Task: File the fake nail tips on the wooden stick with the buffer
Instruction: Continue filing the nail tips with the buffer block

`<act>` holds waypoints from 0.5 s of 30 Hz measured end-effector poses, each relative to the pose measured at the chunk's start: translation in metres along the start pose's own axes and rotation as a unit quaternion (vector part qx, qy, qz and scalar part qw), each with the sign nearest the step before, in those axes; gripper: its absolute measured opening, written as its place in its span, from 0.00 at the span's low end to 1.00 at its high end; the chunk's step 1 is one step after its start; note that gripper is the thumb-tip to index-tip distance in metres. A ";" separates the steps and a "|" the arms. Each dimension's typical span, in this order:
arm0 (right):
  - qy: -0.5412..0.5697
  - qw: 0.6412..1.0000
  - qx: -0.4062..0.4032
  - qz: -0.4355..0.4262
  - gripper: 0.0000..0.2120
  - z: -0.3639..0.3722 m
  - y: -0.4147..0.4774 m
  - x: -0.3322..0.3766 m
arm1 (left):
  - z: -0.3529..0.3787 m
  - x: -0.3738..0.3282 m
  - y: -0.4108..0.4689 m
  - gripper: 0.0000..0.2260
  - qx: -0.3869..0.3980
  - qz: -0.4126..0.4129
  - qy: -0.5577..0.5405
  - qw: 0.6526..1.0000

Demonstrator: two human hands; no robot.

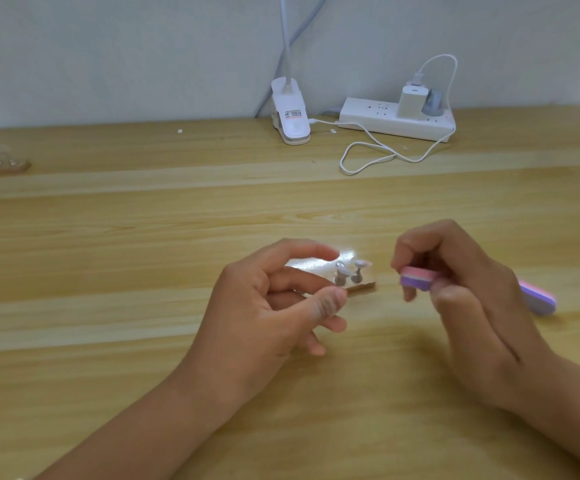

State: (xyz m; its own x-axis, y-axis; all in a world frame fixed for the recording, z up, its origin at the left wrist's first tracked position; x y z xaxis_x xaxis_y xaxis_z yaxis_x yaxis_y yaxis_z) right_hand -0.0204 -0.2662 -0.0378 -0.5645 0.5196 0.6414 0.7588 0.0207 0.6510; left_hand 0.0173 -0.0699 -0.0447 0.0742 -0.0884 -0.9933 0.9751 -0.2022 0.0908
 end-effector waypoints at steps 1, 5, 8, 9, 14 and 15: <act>0.000 1.000 0.005 0.004 0.10 -0.001 0.000 0.002 | 0.000 -0.001 0.000 0.11 0.003 0.007 0.000 1.000; -0.069 0.997 0.004 -0.017 0.06 0.006 0.001 0.005 | 0.001 -0.003 -0.001 0.10 0.004 0.022 -0.004 1.000; -0.113 0.993 -0.003 -0.039 0.05 0.012 0.002 0.001 | 0.001 -0.005 -0.001 0.10 0.009 0.029 -0.011 0.999; -0.110 0.993 -0.004 -0.042 0.05 0.012 0.002 0.001 | 0.001 -0.006 -0.002 0.10 0.010 0.035 -0.010 0.999; -0.014 1.000 0.008 0.001 0.12 0.001 0.002 0.005 | 0.002 -0.007 -0.006 0.11 0.009 0.077 0.011 0.997; -0.021 1.000 0.003 0.007 0.10 0.000 0.002 0.006 | 0.003 -0.007 -0.007 0.11 0.006 0.078 0.011 0.997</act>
State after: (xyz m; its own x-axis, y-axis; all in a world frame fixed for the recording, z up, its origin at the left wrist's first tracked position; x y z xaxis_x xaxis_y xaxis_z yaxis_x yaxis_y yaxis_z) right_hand -0.0219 -0.2634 -0.0327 -0.5403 0.5555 0.6321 0.7678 0.0179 0.6405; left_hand 0.0096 -0.0704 -0.0380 0.2298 -0.0983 -0.9683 0.9487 -0.1993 0.2454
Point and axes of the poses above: each hand's wrist, its own y-axis towards the middle knuckle, its own z-axis out of the palm, x = y × z, the point moved 1 cm from there along y, towards the middle knuckle, and after that the axes turned 10 degrees about -x, right-handed, at the moved point
